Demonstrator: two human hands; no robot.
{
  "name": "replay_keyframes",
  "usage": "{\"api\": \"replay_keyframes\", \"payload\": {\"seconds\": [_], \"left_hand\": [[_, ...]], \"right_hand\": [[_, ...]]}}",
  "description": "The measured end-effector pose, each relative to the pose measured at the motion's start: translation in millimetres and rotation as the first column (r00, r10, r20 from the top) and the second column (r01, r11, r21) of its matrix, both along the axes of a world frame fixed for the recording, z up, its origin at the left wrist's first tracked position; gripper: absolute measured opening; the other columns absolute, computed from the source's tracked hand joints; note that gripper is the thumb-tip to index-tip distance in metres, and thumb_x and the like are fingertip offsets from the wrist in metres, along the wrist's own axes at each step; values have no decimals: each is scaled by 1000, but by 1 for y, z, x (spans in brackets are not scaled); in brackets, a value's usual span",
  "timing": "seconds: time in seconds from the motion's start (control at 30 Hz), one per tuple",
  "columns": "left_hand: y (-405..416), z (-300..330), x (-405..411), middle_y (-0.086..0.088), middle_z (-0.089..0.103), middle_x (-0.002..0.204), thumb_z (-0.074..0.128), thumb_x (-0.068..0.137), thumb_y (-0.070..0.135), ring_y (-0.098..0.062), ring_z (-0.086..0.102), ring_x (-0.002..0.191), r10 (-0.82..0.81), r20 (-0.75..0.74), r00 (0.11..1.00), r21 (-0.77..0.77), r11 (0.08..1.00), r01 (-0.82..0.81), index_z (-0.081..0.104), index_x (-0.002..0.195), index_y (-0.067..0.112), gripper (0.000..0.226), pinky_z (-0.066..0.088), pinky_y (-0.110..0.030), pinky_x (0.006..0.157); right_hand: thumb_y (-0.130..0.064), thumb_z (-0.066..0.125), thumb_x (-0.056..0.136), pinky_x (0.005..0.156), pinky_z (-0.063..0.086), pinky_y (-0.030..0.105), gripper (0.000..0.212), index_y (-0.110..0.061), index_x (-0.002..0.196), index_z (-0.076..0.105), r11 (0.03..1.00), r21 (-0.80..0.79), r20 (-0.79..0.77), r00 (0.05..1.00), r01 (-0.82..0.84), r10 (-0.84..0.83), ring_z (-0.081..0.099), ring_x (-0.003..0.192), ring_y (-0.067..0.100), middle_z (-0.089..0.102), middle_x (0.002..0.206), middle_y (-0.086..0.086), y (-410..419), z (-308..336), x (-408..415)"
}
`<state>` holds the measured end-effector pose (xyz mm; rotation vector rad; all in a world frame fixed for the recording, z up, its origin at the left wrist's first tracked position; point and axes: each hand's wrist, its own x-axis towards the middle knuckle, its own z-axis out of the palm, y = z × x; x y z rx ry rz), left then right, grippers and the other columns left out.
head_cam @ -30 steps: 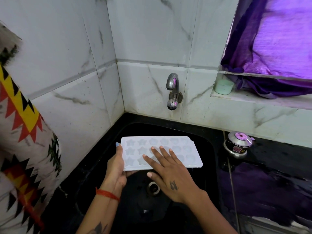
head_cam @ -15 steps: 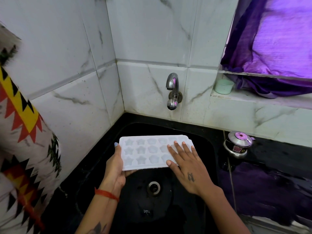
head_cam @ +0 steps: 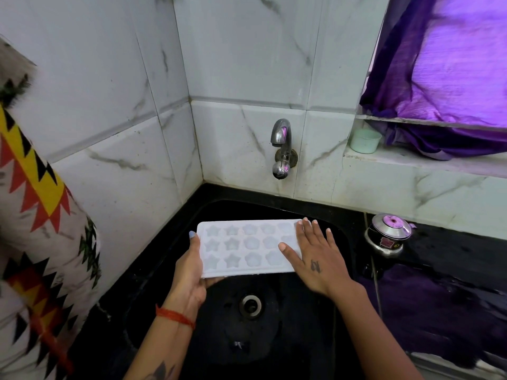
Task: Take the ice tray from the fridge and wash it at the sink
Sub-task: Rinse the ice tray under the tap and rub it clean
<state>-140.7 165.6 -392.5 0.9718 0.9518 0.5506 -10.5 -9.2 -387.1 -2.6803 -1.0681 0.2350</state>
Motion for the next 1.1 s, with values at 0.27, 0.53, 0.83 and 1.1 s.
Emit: {"api": "replay_keyframes", "payload": {"seconds": [0.27, 0.53, 0.83, 1.1], "left_hand": [[0, 0, 0, -8, 71, 83, 40, 92, 57, -25, 68, 75, 3, 14, 1000, -11, 1000, -3, 65, 90, 16, 47, 56, -41, 63], [1, 1, -1, -9, 71, 85, 41, 92, 57, -26, 68, 78, 5, 11, 1000, -5, 1000, -5, 65, 91, 16, 48, 56, -42, 66], [-1, 1, 1, -9, 72, 84, 39, 92, 58, -26, 69, 77, -5, 13, 1000, -8, 1000, 6, 65, 92, 16, 49, 56, -40, 65], [-3, 2, 2, -7, 72, 77, 38, 93, 57, -25, 69, 72, -7, 21, 1000, 5, 1000, 7, 65, 89, 18, 48, 55, -36, 58]], "right_hand": [[-64, 11, 92, 113, -20, 45, 73, -24, 151, -6, 999, -37, 14, 1000, -4, 5, -23, 143, 18, -15, 158, 0, 8, 4, 7], [-64, 6, 90, 111, -23, 45, 69, -31, 151, 7, 994, 2, 57, 993, -105, 105, -17, 145, 17, -6, 159, -10, 13, 3, 5], [-57, 17, 96, 116, -16, 32, 67, -21, 151, 3, 984, 35, 19, 984, -176, 176, -17, 145, 14, -10, 159, -2, 26, 6, -4], [-56, 21, 97, 116, -13, 30, 64, -26, 151, 4, 951, 69, -2, 953, -302, 303, -19, 144, 15, -10, 159, -2, 53, 8, -27]]}}
